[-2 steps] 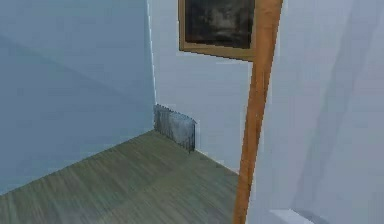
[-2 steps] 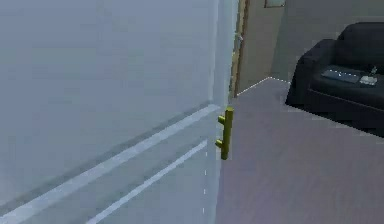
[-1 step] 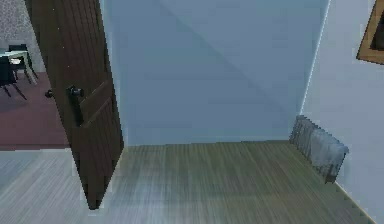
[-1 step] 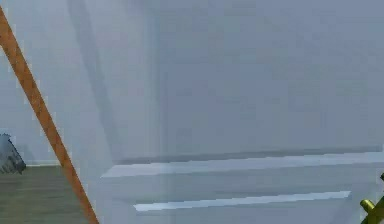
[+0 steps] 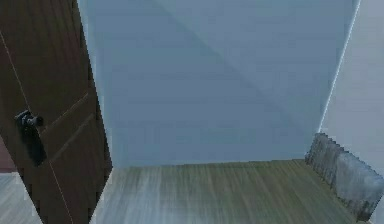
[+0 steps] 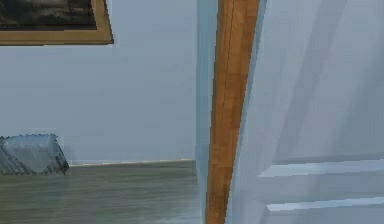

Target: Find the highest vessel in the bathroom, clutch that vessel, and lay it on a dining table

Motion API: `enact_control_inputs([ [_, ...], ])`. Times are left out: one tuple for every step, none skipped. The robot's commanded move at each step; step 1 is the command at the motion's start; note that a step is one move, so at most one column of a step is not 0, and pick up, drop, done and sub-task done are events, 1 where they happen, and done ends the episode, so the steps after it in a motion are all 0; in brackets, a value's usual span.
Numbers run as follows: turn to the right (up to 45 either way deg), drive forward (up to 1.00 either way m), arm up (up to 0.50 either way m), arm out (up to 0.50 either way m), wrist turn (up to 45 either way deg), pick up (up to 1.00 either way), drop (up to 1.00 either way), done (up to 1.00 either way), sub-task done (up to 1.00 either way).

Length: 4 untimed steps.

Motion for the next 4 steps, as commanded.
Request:
enact_control_inputs([
  [-12.0, 0.0, 0.0, 0.0, 0.0, 0.0, 0.0, 0.0, 0.0],
  [0.0, 0.05, 0.0, 0.0, 0.0, 0.0, 0.0, 0.0, 0.0],
  [-45.0, 0.0, 0.0, 0.0, 0.0, 0.0, 0.0, 0.0, 0.0],
  [-9.0, 0.0, 0.0, 0.0, 0.0, 0.0, 0.0, 0.0, 0.0],
])
